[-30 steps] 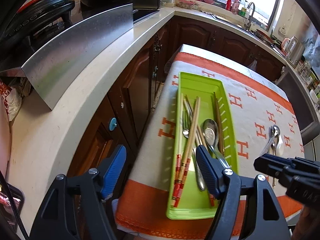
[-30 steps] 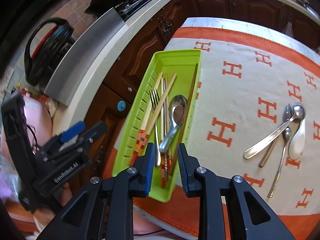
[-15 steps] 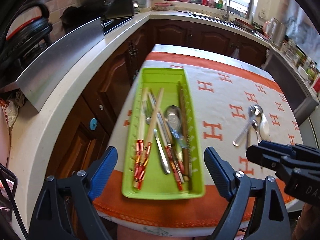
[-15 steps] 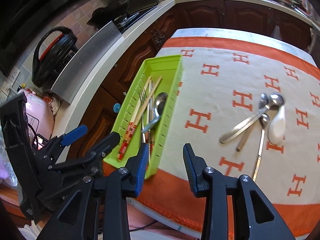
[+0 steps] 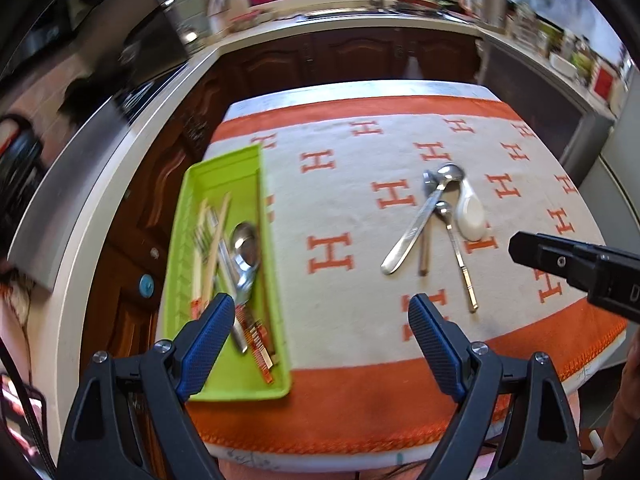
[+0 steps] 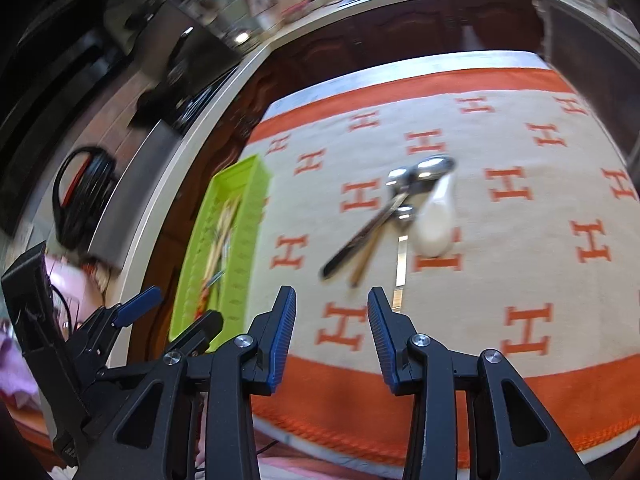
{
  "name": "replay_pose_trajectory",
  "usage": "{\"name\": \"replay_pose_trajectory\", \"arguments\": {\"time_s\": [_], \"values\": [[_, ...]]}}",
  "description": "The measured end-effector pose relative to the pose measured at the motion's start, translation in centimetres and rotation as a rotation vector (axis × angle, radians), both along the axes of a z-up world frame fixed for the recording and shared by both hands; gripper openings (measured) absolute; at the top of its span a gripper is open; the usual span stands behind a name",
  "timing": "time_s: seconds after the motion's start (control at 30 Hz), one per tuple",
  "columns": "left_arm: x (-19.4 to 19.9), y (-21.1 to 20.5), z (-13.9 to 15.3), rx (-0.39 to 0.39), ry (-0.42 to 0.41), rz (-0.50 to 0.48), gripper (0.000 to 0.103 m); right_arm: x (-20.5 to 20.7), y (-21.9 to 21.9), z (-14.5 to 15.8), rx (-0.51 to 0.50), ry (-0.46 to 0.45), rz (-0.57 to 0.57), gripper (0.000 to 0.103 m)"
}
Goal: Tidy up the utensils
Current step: 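Move both open tools over the remaining spoons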
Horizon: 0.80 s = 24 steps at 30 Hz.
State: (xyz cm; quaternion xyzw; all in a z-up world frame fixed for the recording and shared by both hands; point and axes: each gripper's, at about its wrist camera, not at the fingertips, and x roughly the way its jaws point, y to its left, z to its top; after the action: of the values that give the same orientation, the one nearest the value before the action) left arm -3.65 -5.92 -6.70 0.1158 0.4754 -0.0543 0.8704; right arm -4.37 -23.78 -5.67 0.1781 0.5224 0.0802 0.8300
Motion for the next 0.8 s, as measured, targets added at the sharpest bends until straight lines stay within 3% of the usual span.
{"name": "replay_pose_trajectory", "arguments": {"time_s": [0.33,0.67,0.8], "values": [[5.0,-6.7,-1.7,0.051,0.018,-0.090,0.087,2.1,-7.0,-2.3,0.016,0.013,-0.109,0.038],[10.4,-7.9,-3.9,-0.048,0.091,-0.067,0.087,8.0,-10.1,-6.0,0.050,0.072,-0.066,0.038],[11.5,-7.7,-5.3,-0.052,0.129,-0.044,0.087,10.2,-10.7,-8.7,0.150,0.122,-0.016,0.038]]}}
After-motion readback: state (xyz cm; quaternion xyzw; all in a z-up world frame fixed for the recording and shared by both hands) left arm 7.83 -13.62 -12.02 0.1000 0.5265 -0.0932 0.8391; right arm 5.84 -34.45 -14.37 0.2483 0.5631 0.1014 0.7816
